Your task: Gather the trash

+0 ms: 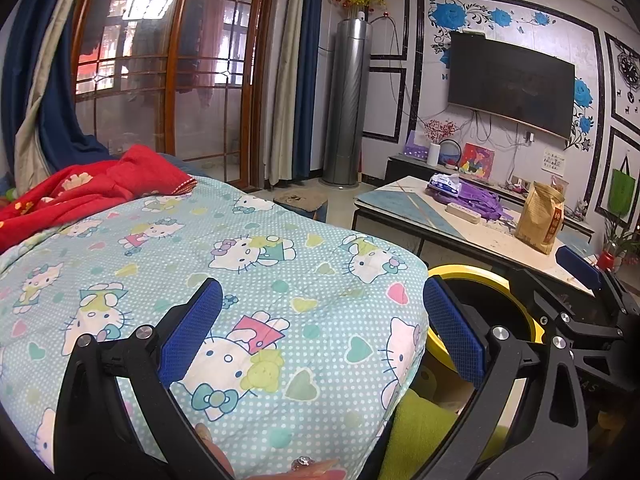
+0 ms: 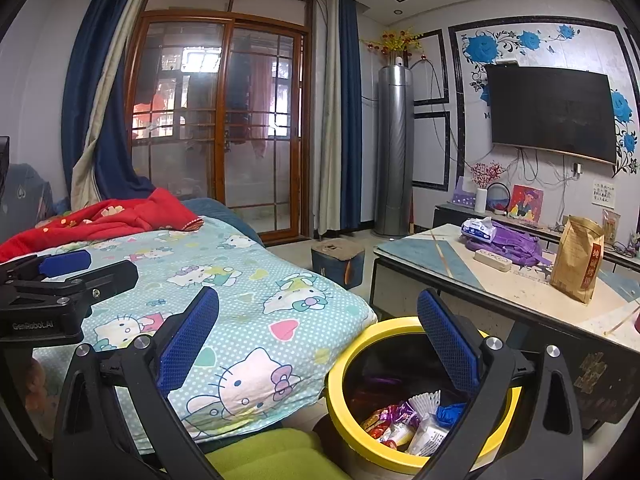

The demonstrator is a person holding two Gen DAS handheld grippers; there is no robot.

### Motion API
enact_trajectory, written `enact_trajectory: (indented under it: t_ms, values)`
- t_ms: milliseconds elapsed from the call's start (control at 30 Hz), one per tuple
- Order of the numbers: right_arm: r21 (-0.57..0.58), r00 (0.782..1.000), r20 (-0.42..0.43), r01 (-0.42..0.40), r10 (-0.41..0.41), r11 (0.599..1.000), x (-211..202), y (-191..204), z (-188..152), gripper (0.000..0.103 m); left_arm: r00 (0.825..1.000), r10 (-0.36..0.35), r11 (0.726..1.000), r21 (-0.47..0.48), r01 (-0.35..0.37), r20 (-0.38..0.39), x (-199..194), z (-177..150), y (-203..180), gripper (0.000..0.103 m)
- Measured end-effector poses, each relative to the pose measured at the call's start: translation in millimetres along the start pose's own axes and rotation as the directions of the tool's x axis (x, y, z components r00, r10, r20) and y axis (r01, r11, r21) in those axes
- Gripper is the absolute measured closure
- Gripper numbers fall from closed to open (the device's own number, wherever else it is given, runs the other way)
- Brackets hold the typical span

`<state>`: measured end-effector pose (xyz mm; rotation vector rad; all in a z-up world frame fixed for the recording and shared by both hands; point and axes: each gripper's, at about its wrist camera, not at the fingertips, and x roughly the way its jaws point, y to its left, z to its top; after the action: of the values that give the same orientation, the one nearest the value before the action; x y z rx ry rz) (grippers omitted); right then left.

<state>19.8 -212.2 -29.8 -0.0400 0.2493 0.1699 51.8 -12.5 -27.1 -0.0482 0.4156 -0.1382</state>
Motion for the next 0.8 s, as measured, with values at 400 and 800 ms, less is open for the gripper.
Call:
enact_trajectory:
  t_ms: [400,800]
  values:
    - [0.002,1.0,0.0,0.002,-0.002,1.0,0.1,-0.8,0.1,0.006,1.0,0.0,1.0,0.0,0.0,0.001,0.2,-0.7,0.2,0.011]
    - [0.002,1.0,0.0,0.002,-0.002,1.0,0.1,-1.1,0.2,0.006,1.0,-0.002,1.0,0.0,0.002,0.002,0.5,-1.5,0.6,0.011]
